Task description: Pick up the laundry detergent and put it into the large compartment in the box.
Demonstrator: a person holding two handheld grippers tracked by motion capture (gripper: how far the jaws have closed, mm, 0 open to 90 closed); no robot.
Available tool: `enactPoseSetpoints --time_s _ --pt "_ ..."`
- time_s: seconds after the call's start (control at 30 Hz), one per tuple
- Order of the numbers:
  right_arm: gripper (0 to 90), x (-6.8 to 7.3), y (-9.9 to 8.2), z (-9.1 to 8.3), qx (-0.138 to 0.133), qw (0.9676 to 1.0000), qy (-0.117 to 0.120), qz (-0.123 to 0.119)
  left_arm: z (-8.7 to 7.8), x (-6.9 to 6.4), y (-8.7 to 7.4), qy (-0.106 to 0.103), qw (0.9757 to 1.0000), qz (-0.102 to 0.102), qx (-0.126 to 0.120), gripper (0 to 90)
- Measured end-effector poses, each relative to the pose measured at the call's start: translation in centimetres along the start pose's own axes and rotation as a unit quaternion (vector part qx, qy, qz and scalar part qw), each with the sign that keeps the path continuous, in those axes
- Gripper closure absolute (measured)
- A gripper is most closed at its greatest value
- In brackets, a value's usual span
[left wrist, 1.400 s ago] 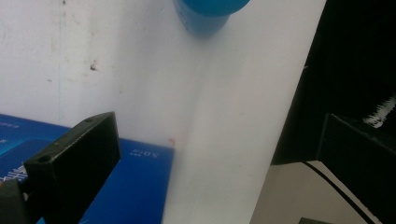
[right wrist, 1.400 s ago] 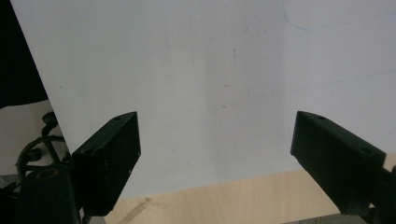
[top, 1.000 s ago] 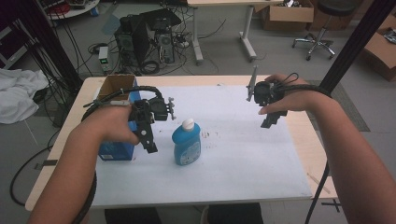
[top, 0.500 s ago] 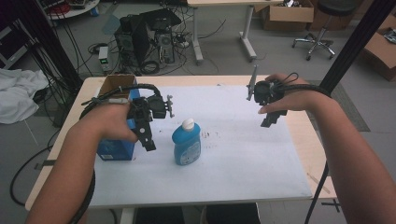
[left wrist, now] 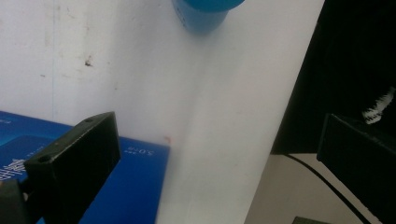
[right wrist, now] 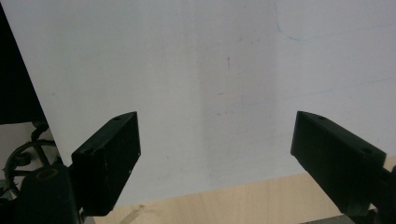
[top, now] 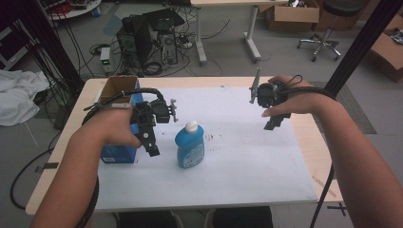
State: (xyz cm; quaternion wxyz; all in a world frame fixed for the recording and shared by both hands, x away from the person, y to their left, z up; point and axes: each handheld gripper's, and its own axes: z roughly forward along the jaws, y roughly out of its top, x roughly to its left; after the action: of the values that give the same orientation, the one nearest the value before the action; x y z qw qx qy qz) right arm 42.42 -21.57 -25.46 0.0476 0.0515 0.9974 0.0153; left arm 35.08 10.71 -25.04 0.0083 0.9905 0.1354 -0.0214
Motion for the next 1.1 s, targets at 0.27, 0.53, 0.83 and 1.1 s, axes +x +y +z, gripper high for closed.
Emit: enactPoseSetpoints --time_s 0.27,0.53,0.83,1.1 --pt "15.9 0.5 -0.1 0.1 -0.004 1.0 -0.003 -0.008 0.1 -0.6 0.0 -0.021 0.9989 -0.035 -0.022 0.1" --pt "15.9 0.8 -0.4 0.4 -0.008 0.9998 -0.004 -0.019 0.4 -1.3 1.4 -0.019 0.9988 -0.046 0.002 0.1" --pt "15.9 1.1 -0.1 0.8 -0.011 0.9995 -0.008 -0.028 -0.6 -1.5 2.6 -0.024 0.9971 -0.072 -0.009 0.1" --pt "15.9 1.0 -0.1 1.0 -0.016 0.9995 -0.01 -0.026 -1.0 -1.4 3.9 -0.016 0.9963 -0.084 -0.008 0.1"
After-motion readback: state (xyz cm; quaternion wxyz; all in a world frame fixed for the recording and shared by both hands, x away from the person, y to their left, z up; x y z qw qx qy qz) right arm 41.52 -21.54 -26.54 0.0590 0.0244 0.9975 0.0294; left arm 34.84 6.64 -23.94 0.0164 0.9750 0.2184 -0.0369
